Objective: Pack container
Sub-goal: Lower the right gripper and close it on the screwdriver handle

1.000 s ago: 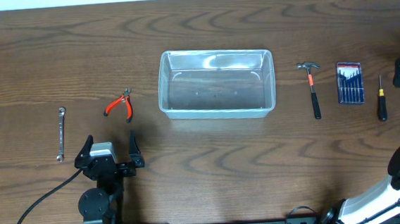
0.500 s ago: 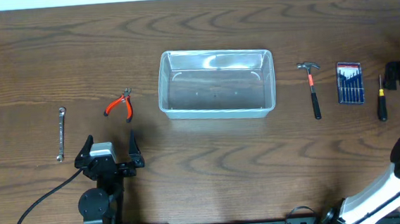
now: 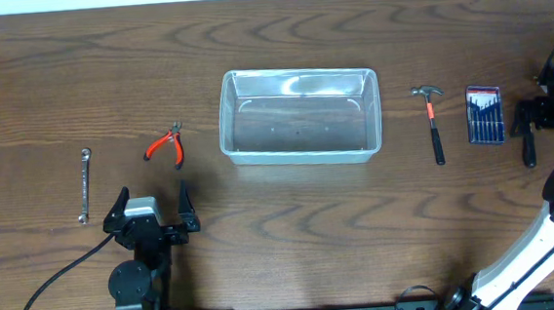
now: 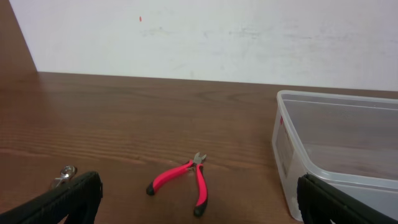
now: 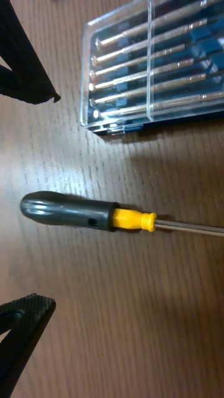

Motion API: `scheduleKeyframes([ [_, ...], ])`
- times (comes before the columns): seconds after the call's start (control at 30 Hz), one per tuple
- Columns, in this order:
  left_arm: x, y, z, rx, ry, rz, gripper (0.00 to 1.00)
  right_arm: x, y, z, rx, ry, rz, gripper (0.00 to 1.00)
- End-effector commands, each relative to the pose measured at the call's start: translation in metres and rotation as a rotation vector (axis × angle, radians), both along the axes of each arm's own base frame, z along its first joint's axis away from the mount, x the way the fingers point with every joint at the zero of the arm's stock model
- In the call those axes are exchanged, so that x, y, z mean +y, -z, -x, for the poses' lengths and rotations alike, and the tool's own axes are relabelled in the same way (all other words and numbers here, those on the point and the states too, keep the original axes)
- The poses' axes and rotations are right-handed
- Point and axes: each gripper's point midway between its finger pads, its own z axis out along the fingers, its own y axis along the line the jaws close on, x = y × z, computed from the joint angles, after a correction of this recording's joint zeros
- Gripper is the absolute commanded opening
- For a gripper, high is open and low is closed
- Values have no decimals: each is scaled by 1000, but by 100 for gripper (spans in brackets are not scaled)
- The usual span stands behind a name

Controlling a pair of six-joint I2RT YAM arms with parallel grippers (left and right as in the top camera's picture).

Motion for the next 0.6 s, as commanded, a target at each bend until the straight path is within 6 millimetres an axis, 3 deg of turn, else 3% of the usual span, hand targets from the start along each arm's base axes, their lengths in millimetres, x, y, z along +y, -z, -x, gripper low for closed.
scheduleKeyframes([
  [0.0,0,15,1,48,2,10,98,-4,-3,-4,-9,1,21,99],
  [0.57,0,15,1,48,2,10,98,-17,4,4,37,36,79,99],
])
